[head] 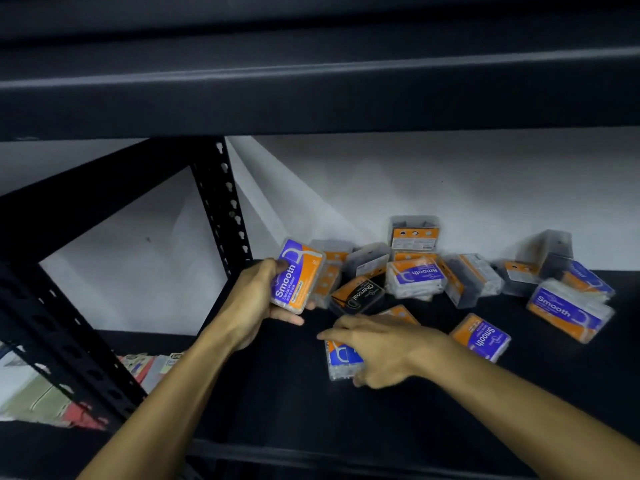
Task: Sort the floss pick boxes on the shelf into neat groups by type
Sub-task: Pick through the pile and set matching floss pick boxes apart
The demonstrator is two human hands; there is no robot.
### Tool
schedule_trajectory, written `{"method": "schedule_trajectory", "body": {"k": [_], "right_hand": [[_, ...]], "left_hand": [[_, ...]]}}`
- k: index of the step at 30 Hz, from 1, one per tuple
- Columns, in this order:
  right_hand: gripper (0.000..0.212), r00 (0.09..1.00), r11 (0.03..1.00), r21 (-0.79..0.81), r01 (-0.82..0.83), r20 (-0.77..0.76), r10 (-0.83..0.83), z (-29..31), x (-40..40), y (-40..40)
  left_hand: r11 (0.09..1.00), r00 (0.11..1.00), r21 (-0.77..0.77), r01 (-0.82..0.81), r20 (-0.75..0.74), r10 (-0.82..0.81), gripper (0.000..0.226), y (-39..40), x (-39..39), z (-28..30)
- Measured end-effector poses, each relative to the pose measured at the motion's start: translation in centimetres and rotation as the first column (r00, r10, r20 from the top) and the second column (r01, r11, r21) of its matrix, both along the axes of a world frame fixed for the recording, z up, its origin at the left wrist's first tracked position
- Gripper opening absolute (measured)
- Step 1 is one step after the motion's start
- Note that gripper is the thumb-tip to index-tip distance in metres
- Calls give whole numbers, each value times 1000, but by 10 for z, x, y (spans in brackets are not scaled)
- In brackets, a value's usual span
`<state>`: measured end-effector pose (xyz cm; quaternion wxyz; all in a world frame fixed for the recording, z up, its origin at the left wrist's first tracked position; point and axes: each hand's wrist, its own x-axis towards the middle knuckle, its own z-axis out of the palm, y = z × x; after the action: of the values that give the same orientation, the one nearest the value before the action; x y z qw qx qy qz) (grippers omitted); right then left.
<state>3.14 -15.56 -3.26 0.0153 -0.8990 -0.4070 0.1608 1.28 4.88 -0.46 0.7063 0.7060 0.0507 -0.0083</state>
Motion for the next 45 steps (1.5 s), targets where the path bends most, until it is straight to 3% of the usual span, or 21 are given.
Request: {"method": "schedule_trajectory", "body": {"k": [4, 8, 12, 17, 20, 25, 33, 37, 45], "right_hand": [[74, 1000, 999, 47, 16, -4, -16, -3, 3, -1], [77, 991, 953, 274, 128, -66, -115, 0, 4, -6], [75, 958, 807, 518, 284, -177, -224, 1, 1, -10], [54, 893, 589, 675, 445, -283, -350, 8, -11, -17], [52, 839, 486, 689, 538, -378, -392, 6, -19, -26], [48, 774, 350, 690, 633, -554, -308, -1, -41, -51], [38, 726, 89, 741, 665, -615, -307, -20, -81, -85], [43, 699, 64, 732, 679, -616, -364, -36, -86, -96], [41, 661, 123, 687, 716, -611, -437, -53, -87, -100]], "left_hand": [[998, 999, 24, -54, 3, 54, 40, 2, -2, 0], [981, 981, -2, -192, 31, 192, 34, 3, -2, 3], [962, 960, 8, -273, 62, 272, 30, 7, 1, 7], [962, 966, 105, -251, 99, 241, 29, -1, -1, 2], [957, 970, 175, -233, 112, 215, 27, -10, -5, -1], [937, 979, 295, -186, 131, 153, 32, -17, -11, -7], [924, 993, 370, -98, 101, 64, 34, -38, -15, -17], [937, 995, 344, -58, 101, 25, 26, -50, -15, -17], [931, 998, 364, -12, 61, -11, 26, -65, -17, -22]]}}
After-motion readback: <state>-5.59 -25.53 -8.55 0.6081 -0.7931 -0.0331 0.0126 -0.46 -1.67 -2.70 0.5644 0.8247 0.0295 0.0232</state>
